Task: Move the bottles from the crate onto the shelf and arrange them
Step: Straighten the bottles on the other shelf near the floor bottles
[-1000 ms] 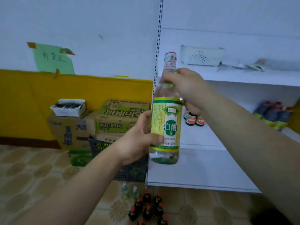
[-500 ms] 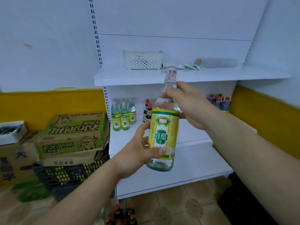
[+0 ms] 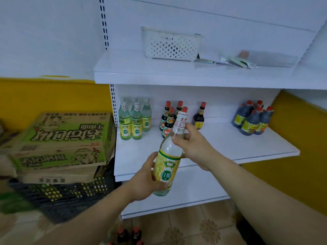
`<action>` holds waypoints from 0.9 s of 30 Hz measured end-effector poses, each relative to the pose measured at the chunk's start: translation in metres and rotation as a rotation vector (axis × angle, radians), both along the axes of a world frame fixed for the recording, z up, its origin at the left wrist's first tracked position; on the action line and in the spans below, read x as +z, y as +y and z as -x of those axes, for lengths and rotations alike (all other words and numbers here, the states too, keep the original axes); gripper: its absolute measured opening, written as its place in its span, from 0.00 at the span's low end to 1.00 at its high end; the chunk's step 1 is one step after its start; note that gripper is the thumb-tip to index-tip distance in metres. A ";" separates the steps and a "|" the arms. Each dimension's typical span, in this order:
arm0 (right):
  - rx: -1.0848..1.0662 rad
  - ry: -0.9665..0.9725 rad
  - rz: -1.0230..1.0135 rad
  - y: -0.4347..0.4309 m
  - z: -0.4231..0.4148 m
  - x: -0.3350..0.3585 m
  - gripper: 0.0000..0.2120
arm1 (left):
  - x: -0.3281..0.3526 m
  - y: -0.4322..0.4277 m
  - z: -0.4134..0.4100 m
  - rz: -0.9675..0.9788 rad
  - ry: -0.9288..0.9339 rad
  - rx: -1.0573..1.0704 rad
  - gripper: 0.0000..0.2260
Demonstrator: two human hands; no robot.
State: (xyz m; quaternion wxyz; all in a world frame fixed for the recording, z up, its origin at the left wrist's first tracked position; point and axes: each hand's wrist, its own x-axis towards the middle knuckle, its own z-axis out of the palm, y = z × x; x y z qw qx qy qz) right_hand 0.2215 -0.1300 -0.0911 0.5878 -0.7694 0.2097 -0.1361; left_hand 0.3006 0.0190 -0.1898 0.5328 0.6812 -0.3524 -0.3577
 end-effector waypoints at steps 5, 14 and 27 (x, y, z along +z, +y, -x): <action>0.019 -0.012 0.139 -0.011 -0.064 -0.038 0.16 | -0.035 -0.021 -0.051 -0.011 -0.013 0.133 0.38; 0.107 0.041 0.195 -0.065 -0.159 -0.117 0.22 | -0.110 -0.089 -0.116 -0.124 -0.094 0.420 0.36; 0.175 0.055 0.269 -0.123 -0.236 -0.182 0.23 | -0.181 -0.149 -0.188 -0.252 -0.148 0.549 0.39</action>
